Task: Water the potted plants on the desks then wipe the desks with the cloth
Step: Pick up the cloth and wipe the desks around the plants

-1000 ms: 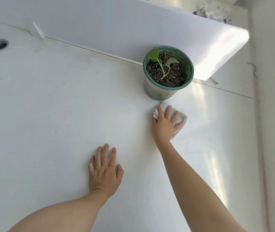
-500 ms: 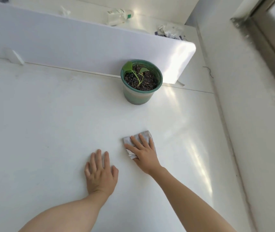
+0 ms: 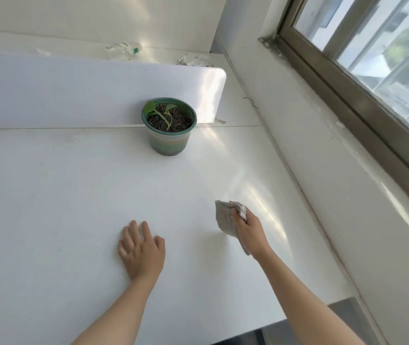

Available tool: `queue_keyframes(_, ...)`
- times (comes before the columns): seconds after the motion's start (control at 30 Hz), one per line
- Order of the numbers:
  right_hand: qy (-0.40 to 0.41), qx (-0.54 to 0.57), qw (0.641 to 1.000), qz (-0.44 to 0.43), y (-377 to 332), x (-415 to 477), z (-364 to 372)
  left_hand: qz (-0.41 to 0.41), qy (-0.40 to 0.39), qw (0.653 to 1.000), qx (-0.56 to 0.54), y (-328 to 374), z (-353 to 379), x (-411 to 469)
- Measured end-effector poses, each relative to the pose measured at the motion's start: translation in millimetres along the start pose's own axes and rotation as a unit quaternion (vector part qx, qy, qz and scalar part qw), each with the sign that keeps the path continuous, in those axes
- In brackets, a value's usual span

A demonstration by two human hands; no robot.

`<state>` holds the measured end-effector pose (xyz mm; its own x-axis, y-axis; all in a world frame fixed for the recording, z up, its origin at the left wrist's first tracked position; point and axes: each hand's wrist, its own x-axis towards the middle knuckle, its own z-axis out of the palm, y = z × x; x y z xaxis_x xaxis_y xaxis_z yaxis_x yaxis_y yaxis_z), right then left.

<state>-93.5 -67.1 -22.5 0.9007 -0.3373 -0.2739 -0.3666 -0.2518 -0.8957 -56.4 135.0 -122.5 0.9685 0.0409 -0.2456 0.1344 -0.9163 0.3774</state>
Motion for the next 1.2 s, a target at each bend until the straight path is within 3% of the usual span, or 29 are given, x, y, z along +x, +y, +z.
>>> queue_keyframes(0.17, 0.04, 0.014, 0.999, 0.003, 20, -50, -30, 0.001, 0.044, 0.997, -0.062, -12, -4, -1)
queue_keyframes(0.4, 0.026, 0.021, 0.999, -0.014, 49, -99, -54, -0.024, 0.015, 0.94, -0.34, -23, -43, -70)
queue_keyframes(0.73, -0.182, 0.009, 0.979, -0.088, 47, -140, -51, -0.109, 0.11, 0.88, -0.448, -13, -22, -221)
queue_keyframes(0.93, -0.368, -0.112, 0.914, -0.129, 100, -190, -9, -0.208, 0.112, 0.873, -0.426, -45, 19, -318)
queue_keyframes(1.07, -0.459, -0.193, 0.857, -0.136, 130, -231, 12, -0.312, 0.158, 0.823, -0.447, -76, 34, -381)
queue_keyframes(1.2, -0.477, -0.194, 0.846, -0.139, 127, -255, 30, -0.365, 0.227, 0.773, -0.466, -105, 30, -421)
